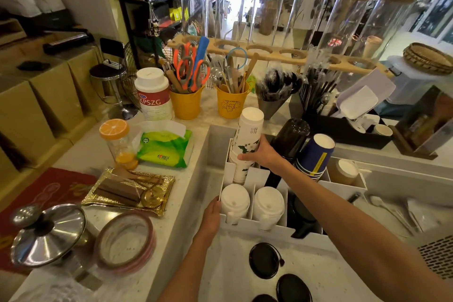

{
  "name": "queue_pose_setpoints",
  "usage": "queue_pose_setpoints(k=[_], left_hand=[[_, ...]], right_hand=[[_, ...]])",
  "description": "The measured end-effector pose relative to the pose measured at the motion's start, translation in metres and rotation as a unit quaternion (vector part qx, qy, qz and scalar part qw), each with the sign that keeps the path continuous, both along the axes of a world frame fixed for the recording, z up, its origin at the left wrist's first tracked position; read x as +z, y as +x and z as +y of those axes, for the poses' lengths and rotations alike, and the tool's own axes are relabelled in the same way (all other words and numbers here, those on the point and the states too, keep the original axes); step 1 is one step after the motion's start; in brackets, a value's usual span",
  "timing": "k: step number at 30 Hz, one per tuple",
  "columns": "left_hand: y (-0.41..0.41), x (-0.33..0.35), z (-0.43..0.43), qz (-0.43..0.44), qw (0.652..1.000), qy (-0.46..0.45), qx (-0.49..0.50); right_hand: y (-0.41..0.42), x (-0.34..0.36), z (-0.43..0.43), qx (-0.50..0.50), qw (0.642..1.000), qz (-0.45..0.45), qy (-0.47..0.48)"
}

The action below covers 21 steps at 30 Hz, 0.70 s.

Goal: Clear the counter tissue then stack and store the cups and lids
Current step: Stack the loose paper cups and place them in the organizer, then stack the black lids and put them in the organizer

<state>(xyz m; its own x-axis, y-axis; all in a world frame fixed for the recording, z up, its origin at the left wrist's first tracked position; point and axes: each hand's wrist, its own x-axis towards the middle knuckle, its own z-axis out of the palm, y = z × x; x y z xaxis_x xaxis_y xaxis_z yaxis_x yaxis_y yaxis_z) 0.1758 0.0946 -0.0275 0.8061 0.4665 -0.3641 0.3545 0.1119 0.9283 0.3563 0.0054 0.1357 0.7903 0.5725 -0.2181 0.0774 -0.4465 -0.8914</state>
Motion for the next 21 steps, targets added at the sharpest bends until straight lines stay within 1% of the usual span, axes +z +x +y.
queue_pose_setpoints(k=[4, 11, 15, 18, 21], left_hand=[[0.000, 0.001, -0.001, -0.001, 1.000, 0.003, 0.003], [-0.001, 0.005, -0.003, 0.006, 1.000, 0.005, 0.001], [-0.003, 0.009, -0.006, 0.005, 1.000, -0.009, 0.020], [-0.003, 0.011, -0.008, 0.015, 0.999, -0.016, 0.040], [-0.006, 0.014, -0.011, 0.019, 0.998, -0.017, 0.055]], right_hand=[[0.000, -0.003, 0.000, -0.009, 1.000, -0.012, 0.004], [-0.003, -0.001, -0.003, -0.007, 1.000, 0.010, 0.007], [-0.009, 0.023, -0.016, 0.009, 0.999, 0.005, 0.035], [-0.013, 0.060, -0.033, -0.011, 0.997, -0.056, 0.045], [-0.028, 0.089, -0.052, -0.029, 0.984, -0.165, 0.059]])
